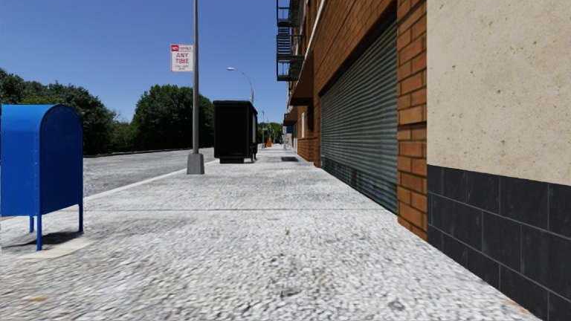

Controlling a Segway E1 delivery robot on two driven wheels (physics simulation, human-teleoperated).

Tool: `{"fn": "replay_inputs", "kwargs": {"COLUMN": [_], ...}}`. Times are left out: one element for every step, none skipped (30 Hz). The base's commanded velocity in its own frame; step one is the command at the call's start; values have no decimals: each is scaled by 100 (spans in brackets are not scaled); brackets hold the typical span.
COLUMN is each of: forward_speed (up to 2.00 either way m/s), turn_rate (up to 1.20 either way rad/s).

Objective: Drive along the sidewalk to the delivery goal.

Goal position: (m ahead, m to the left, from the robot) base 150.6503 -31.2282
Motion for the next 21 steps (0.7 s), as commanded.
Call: {"fn": "replay_inputs", "kwargs": {"forward_speed": [200,200,200,200,200,200,200,200,200,200,200,200,200,200,200,200,200,200,200,200,200], "turn_rate": [0,0,0,0,0,0,0,0,0,0,0,0,0,0,0,0,0,0,0,0,0]}}
